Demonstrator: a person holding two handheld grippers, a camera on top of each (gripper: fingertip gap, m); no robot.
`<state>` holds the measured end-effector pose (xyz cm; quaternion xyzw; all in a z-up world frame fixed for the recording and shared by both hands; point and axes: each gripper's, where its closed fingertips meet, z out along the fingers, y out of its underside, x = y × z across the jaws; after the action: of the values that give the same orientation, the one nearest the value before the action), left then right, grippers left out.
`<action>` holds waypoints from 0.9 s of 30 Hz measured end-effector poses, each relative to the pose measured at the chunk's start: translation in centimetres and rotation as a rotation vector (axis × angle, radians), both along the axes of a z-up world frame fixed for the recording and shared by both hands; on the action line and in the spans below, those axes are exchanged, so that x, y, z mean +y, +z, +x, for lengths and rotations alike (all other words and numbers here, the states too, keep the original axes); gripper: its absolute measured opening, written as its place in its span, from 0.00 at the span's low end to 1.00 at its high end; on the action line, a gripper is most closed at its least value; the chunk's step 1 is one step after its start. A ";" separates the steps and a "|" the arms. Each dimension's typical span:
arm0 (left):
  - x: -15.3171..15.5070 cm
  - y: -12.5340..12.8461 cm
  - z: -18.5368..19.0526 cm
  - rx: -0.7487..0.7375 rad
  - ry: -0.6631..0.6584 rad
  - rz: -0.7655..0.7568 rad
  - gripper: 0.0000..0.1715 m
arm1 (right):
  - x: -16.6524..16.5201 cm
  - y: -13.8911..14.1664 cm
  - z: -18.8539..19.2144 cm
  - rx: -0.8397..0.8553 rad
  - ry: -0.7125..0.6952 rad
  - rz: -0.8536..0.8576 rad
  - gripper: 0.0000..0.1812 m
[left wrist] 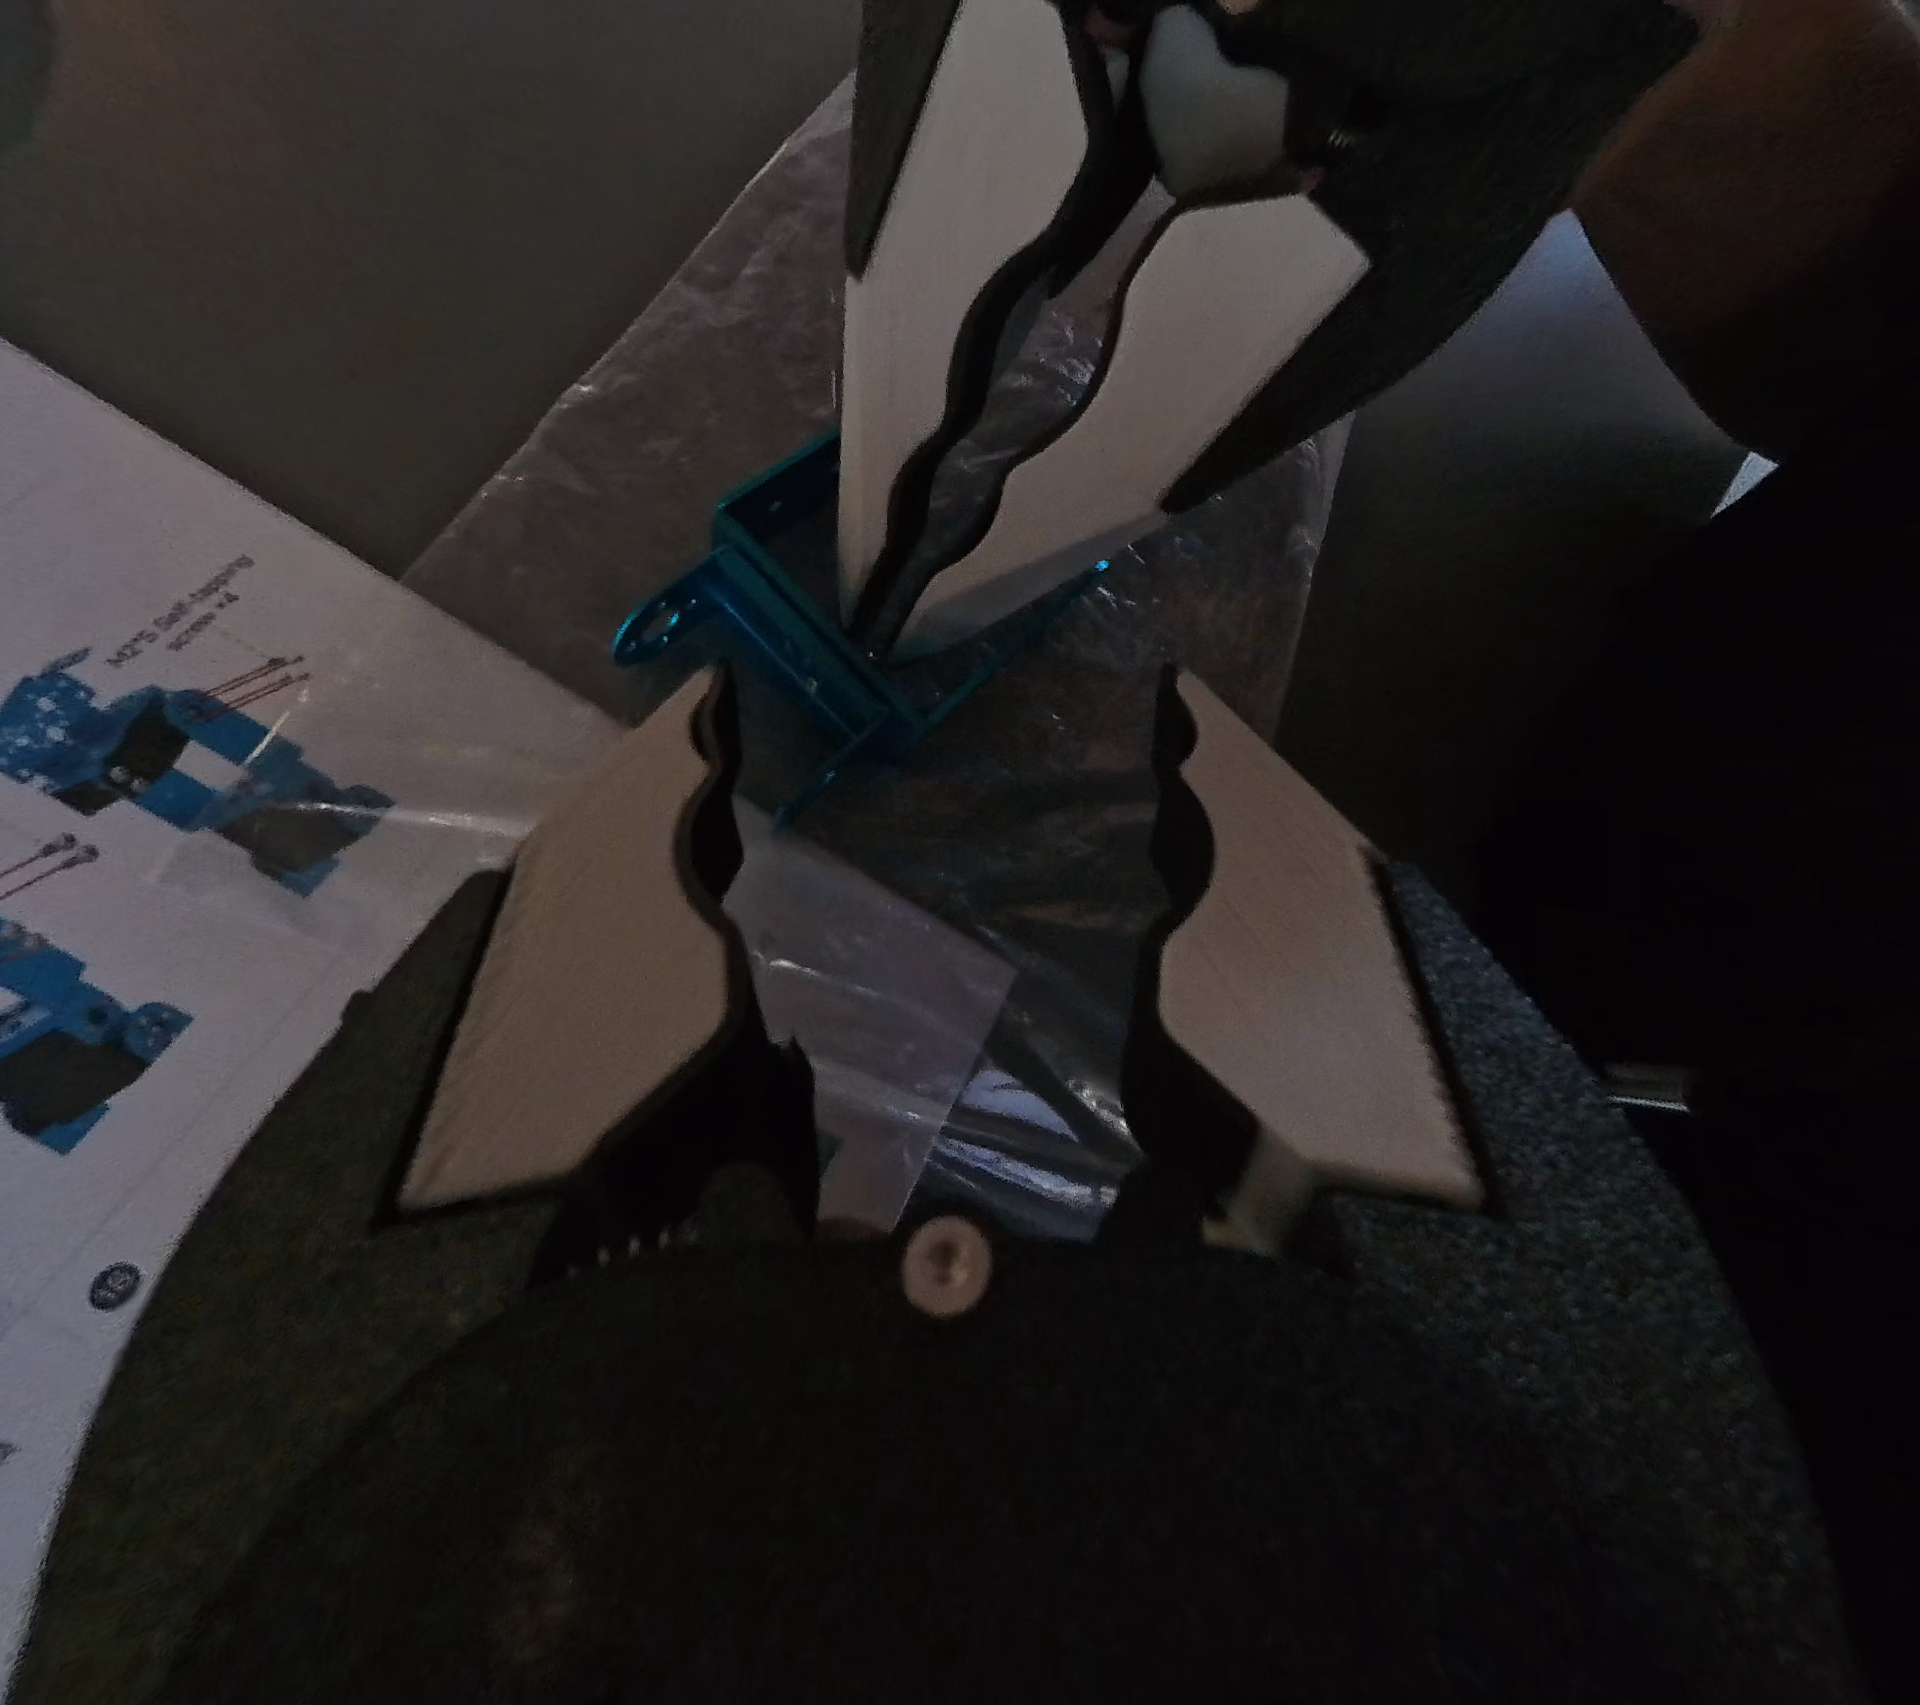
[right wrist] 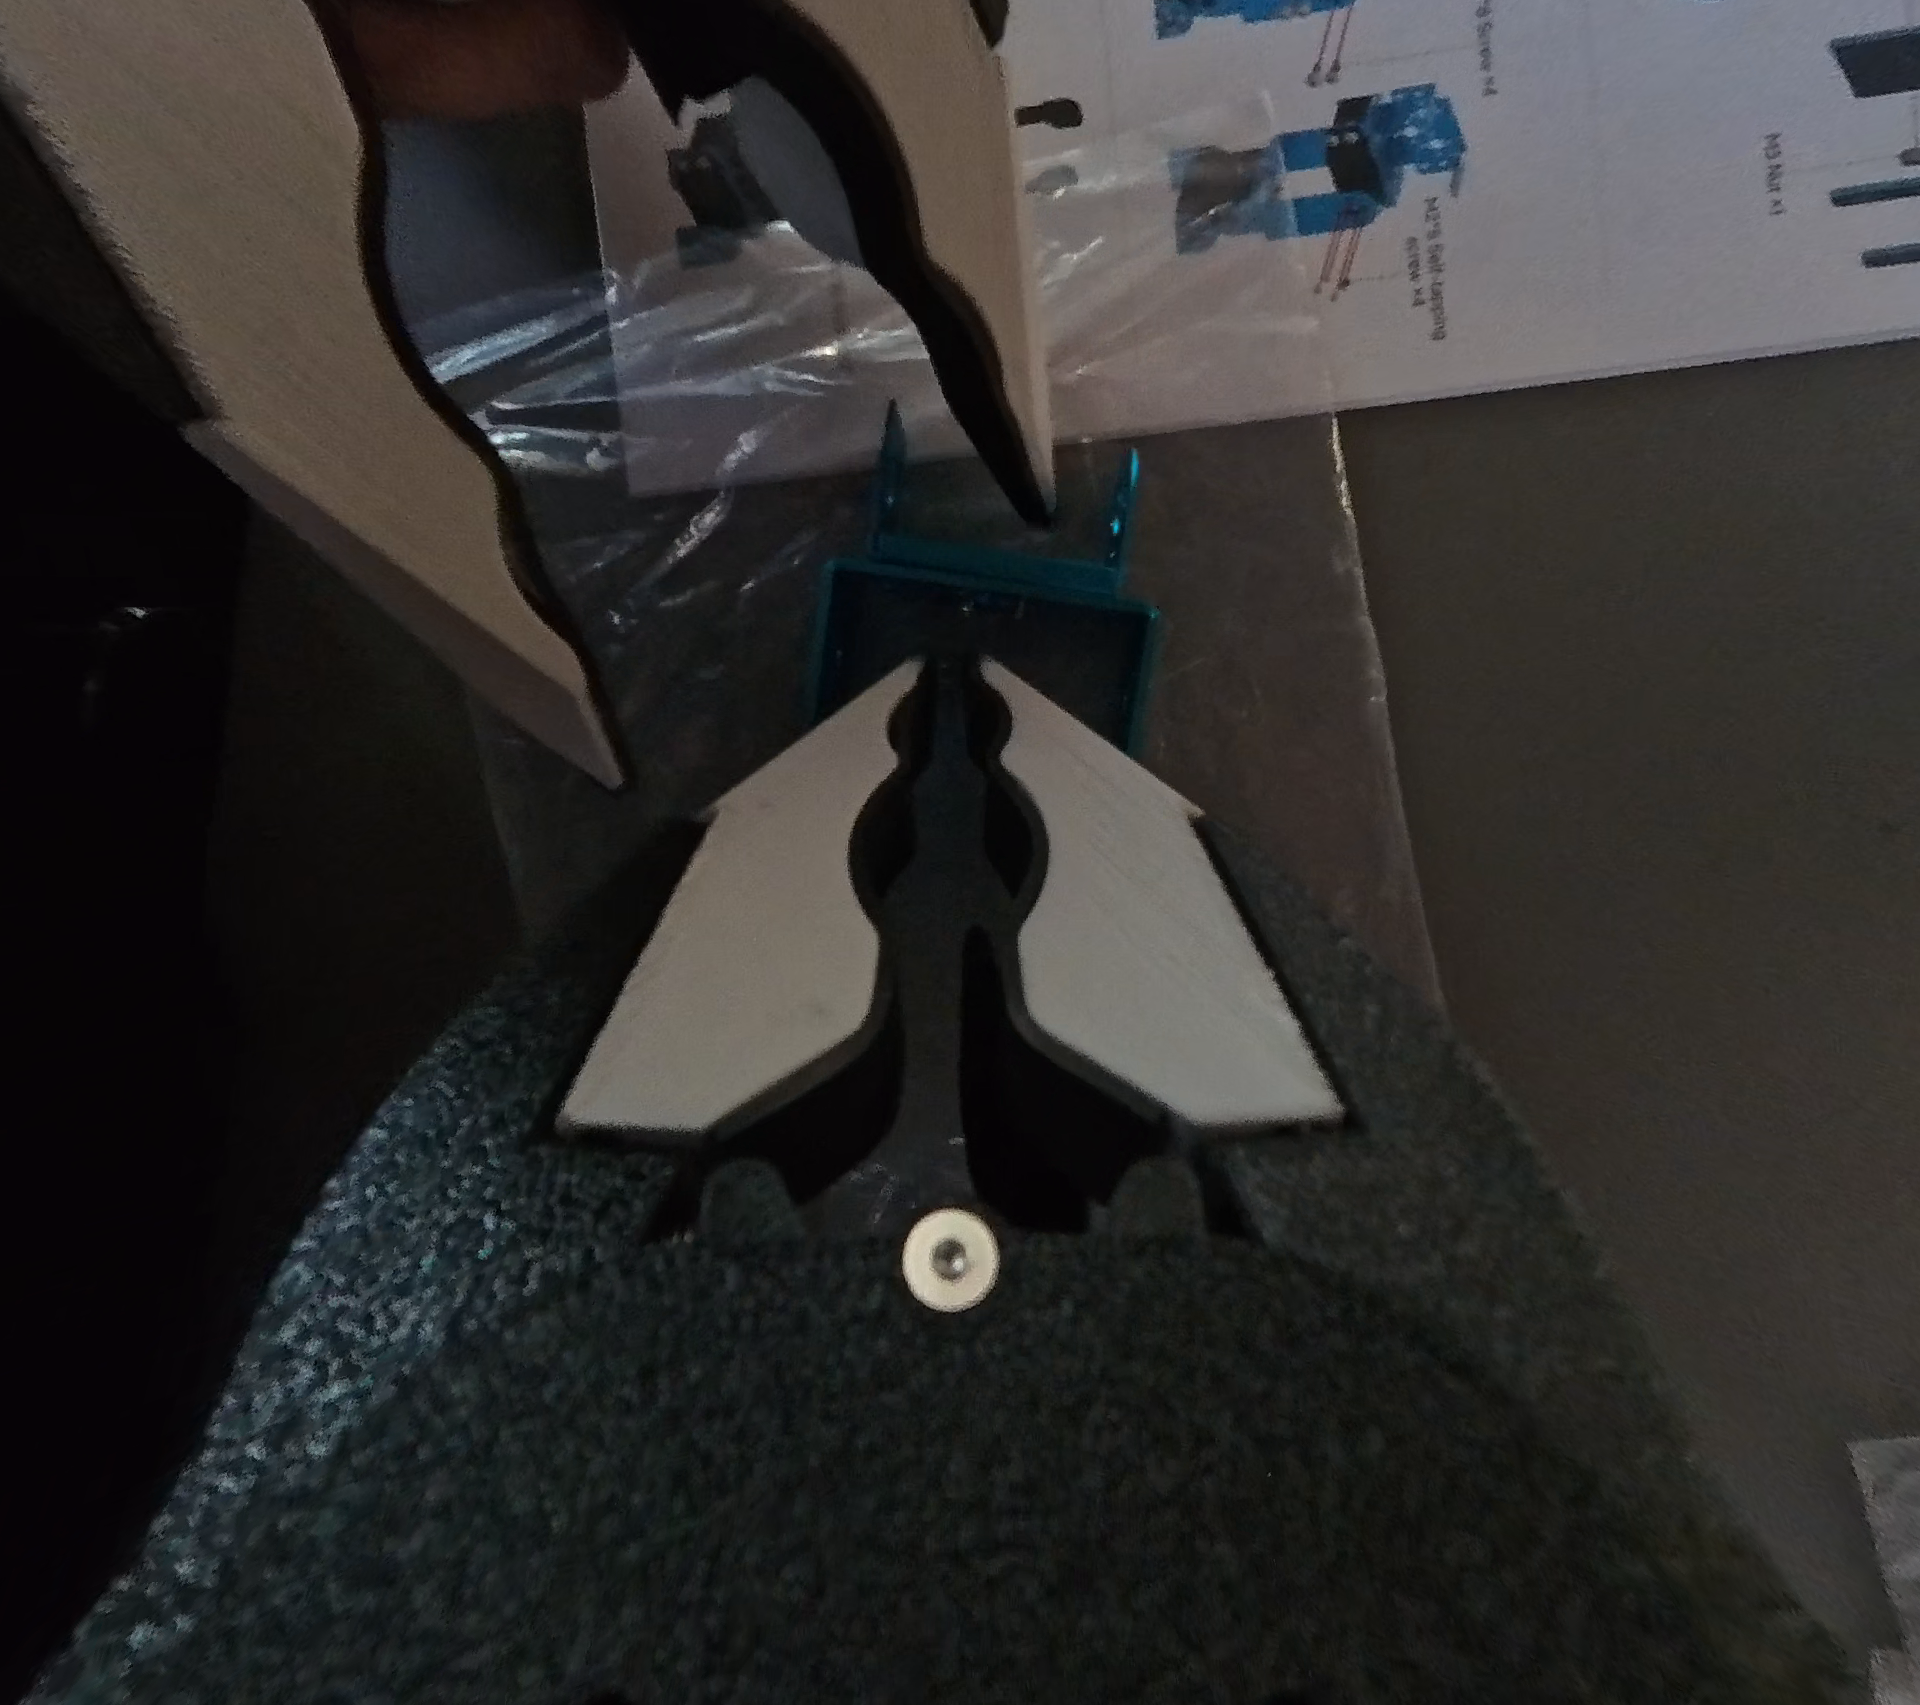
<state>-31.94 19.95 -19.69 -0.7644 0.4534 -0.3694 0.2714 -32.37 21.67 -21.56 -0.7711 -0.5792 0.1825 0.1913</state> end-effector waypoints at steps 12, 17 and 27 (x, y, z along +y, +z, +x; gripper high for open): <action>-0.1 0.1 -0.6 -0.006 0.019 0.004 0.47 | -0.3 -0.3 -0.1 -0.151 0.138 -0.018 0.00; -0.4 0.3 -0.8 -0.016 0.020 0.010 0.47 | -0.2 -0.3 -0.1 -0.157 0.149 -0.056 0.00; -0.1 0.5 -0.2 -0.031 0.003 0.005 0.46 | 0.5 1.5 0.5 0.091 -0.023 -0.034 0.00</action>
<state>-32.13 19.90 -19.21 -0.7584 0.4489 -0.3797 0.2812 -31.87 22.13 -20.11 -0.7718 -0.5579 0.2247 0.2065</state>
